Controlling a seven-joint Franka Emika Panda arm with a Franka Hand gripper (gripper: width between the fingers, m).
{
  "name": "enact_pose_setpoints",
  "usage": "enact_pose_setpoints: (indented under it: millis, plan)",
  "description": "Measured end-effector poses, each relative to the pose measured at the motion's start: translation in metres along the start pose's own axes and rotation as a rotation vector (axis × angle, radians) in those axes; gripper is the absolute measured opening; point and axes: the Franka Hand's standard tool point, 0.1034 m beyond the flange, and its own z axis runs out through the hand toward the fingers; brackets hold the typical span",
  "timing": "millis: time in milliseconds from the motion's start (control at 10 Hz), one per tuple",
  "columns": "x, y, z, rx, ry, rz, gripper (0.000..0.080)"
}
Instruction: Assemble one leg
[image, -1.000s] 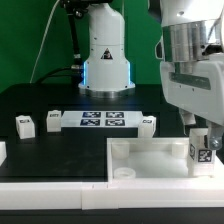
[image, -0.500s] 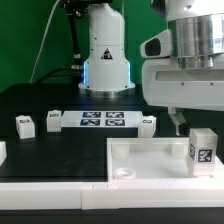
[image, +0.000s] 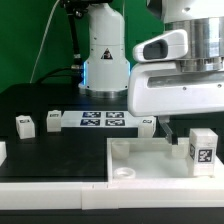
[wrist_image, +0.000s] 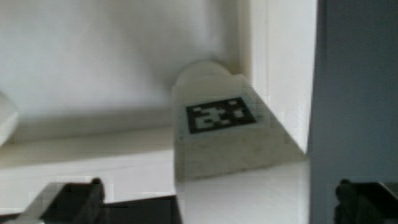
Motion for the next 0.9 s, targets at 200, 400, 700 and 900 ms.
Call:
enact_pose_setpoints:
  millis: [200, 400, 700, 900]
  plan:
    - [-0.002, 0.0021, 0.0008, -0.008, 0.019, -0.087, 0.0649]
    - [-0.0019, 0.0025, 0.0012, -0.009, 0.02, -0.087, 0.0522]
    - [-0.0022, 0.0029, 0.0017, -0.005, 0.021, 0.009, 0.029]
    - [-0.0025, 0.0049, 0.0021, 0.011, 0.026, 0.272, 0.029]
